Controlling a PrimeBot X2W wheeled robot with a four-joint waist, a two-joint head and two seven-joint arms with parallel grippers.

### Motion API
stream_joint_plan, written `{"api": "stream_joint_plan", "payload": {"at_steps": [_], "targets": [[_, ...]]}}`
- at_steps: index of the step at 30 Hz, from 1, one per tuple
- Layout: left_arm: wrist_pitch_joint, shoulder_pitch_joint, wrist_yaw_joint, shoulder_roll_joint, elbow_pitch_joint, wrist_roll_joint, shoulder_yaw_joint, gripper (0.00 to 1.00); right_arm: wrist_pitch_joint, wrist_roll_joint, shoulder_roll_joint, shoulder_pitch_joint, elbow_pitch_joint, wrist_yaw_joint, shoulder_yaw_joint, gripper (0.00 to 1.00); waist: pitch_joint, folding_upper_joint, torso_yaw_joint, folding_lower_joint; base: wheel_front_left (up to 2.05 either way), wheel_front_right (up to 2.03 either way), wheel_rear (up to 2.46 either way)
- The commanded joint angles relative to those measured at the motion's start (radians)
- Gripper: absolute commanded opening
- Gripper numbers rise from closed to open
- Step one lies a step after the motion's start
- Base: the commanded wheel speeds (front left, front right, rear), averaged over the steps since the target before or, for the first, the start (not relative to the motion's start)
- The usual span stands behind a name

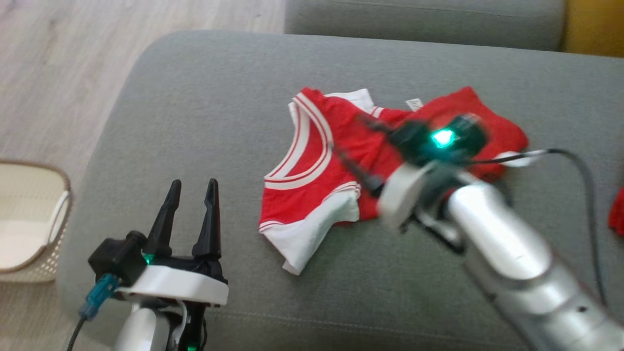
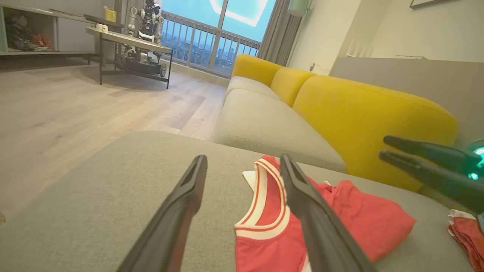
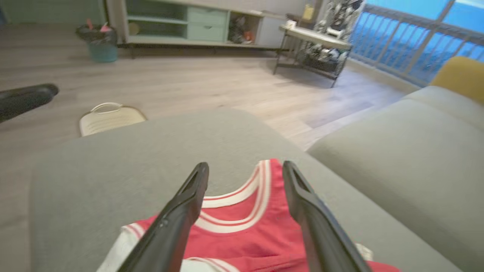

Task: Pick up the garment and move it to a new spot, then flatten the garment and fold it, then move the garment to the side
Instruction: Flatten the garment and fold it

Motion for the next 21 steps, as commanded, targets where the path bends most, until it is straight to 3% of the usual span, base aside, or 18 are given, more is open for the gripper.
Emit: {"api": "stream_joint_plan", "payload": {"at_steps": [1, 9, 15, 21], "targets": [[-0.005, -0.031, 0.003, 0.007, -0.037, 0.01, 0.031, 1.0, -0.011, -0.009, 0.01, 0.003, -0.04, 0.0, -0.01, 1.0, -0.006, 0.0, -0.018, 0.0, 0.0, 0.0, 0.0], [-0.005, -0.024, 0.01, 0.007, -0.036, 0.0, -0.008, 1.0, -0.11, -0.124, 0.007, 0.146, -0.184, 0.0, -0.315, 1.0, -0.022, 0.0, -0.109, 0.0, 0.0, 0.0, 0.0], [-0.005, -0.016, 0.018, 0.007, -0.035, 0.002, -0.026, 1.0, -0.199, -0.183, 0.081, 0.319, -0.325, 0.0, -0.535, 1.0, -0.025, 0.0, -0.16, 0.0, 0.0, 0.0, 0.0], [-0.005, 0.002, 0.023, 0.007, -0.025, 0.009, -0.029, 1.0, -0.239, -0.183, 0.13, 0.451, -0.389, 0.0, -0.638, 1.0, -0.024, 0.0, -0.189, 0.0, 0.0, 0.0, 0.0]]}}
